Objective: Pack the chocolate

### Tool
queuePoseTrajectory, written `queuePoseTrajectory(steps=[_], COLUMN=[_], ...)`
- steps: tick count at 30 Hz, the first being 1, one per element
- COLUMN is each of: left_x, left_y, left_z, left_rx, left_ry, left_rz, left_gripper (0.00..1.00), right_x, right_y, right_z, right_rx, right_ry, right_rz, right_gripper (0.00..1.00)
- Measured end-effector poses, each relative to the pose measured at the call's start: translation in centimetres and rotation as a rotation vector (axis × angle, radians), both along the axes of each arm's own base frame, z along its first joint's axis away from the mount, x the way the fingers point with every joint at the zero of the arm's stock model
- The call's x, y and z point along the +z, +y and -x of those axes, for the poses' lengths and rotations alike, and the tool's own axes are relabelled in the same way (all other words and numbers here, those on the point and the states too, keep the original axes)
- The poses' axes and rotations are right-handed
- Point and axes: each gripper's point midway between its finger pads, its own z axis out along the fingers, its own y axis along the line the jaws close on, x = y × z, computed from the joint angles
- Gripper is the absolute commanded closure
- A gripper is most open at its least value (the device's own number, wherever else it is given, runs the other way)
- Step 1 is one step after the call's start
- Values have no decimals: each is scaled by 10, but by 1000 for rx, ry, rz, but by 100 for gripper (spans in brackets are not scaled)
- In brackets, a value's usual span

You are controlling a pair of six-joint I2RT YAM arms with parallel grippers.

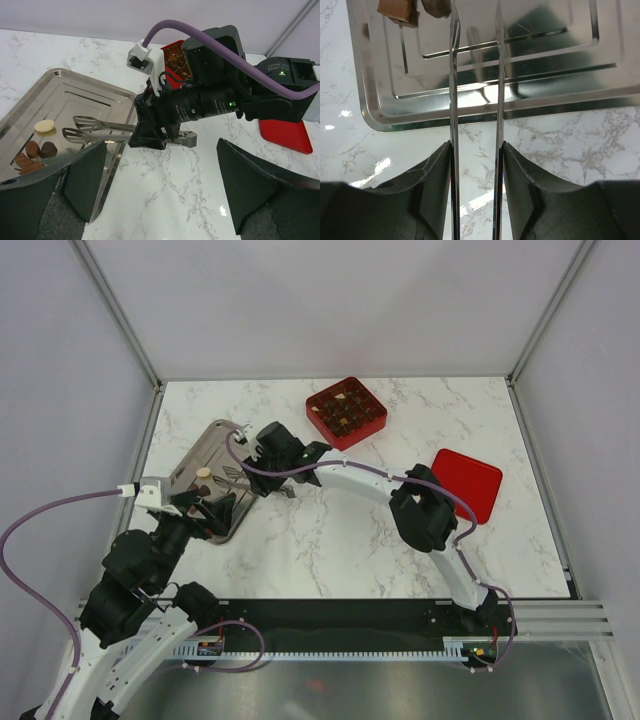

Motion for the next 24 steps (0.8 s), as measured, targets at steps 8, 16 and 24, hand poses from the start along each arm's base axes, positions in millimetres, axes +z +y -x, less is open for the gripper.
queuePoseTrajectory(steps=[8,16,24], left_x=[1,1,1], left_y=[0,0,0], left_z=[1,1,1], left_rx=[0,0,0], left_ry=[-4,-4,-4], left_rz=[3,3,3], left_gripper=[0,0,0], right_x=[-8,-30,-42], right_y=[25,38,47], right_z=[-2,-12,-18], right_rx=[31,26,20], right_ry=[-26,-33,-31], right_rz=[-22,-26,-31], right_gripper=[48,47,48])
